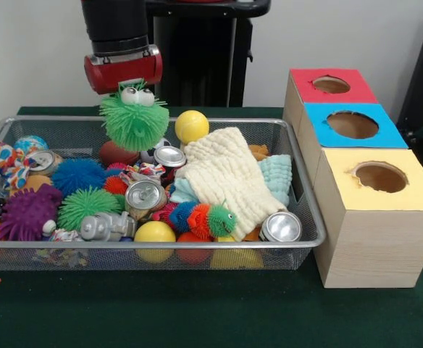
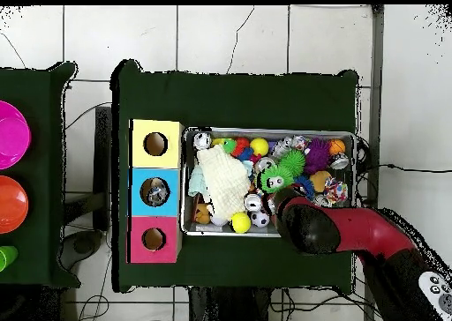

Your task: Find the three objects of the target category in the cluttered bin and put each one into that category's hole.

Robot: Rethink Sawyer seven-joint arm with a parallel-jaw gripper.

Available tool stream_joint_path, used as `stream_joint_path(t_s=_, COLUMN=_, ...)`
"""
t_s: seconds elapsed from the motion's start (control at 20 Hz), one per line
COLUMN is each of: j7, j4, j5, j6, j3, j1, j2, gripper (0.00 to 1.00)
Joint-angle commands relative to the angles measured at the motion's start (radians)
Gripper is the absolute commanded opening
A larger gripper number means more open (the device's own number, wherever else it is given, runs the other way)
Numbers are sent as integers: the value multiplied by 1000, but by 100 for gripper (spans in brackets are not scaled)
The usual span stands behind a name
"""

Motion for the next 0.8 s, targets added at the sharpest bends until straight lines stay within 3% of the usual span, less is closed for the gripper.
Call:
stream_joint_path(t_s=0.05, j7=182, j4=7, j5=53, j6=29, j3=-82, j1=41, j2=-38, gripper=0)
stream_joint_path(t_s=0.8, j7=170, j4=-29, j5=166, j6=26, j3=-69, j1=84, j2=-19, gripper=0)
